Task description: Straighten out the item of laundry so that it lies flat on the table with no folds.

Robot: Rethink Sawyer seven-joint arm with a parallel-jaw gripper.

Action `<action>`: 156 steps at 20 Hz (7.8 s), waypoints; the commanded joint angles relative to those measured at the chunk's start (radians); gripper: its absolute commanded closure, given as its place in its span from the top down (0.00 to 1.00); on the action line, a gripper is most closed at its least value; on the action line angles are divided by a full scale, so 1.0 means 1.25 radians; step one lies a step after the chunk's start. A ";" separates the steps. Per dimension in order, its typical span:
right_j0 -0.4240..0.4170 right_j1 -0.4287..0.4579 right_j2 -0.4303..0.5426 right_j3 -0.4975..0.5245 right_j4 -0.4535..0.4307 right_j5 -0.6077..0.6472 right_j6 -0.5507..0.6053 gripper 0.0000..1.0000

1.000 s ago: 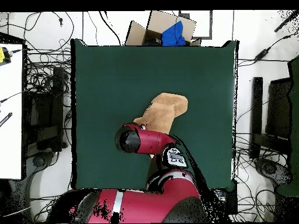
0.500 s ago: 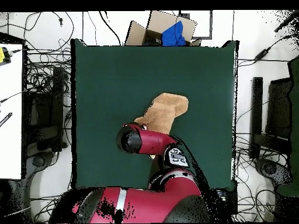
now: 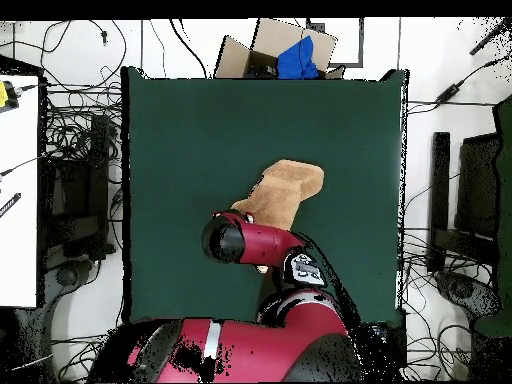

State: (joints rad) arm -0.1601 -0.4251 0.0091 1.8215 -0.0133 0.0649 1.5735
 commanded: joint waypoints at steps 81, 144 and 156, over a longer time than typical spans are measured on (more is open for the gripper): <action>0.221 0.055 0.016 -0.040 0.332 -0.046 0.224 0.00; 0.057 0.141 0.021 -0.099 0.086 -0.131 0.166 0.00; 0.057 0.137 0.003 -0.094 0.082 -0.137 0.167 1.00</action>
State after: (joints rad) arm -0.0662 -0.4001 0.0909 1.7768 0.0506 -0.0166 1.5737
